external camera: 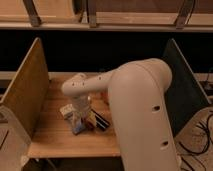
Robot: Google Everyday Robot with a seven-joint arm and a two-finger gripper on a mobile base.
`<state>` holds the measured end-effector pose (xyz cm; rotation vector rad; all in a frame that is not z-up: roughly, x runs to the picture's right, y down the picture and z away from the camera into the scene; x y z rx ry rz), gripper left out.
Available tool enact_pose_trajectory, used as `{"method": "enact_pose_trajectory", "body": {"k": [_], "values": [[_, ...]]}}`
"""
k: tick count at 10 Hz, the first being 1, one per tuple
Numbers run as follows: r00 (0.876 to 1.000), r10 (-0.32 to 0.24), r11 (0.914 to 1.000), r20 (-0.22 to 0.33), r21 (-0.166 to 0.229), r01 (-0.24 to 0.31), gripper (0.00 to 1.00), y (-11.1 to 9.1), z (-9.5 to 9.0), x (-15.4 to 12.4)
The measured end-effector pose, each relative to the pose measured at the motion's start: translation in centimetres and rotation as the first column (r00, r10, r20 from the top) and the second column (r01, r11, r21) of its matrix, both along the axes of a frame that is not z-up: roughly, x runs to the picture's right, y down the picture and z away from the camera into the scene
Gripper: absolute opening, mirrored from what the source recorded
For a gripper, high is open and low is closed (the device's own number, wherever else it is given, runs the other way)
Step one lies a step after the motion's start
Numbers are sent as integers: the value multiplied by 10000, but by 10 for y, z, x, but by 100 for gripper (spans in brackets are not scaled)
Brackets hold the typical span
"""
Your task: Drag the pepper across the table
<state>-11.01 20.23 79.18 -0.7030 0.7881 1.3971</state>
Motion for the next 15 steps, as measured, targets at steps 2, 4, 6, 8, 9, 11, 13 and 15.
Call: {"method": "enact_pose_trajectory", "body": {"k": [2, 4, 6, 8, 9, 11, 13, 15], "values": [[9994, 318, 9994, -124, -138, -320, 66, 10, 10, 8], [9965, 787, 9965, -280, -244, -794, 66, 19, 23, 19], [9919, 1226, 9919, -317, -283, -1235, 66, 24, 33, 28], [9883, 1469, 9890, -413, -126, -1475, 66, 22, 39, 40], [9870, 1527, 9882, -504, -31, -1531, 66, 19, 41, 47], [9851, 1617, 9868, -585, 173, -1609, 66, 14, 42, 57], [9849, 1667, 9854, -460, 416, -1648, 66, 7, 39, 59], [9839, 1760, 9831, -313, 560, -1741, 66, 4, 34, 57]]}}
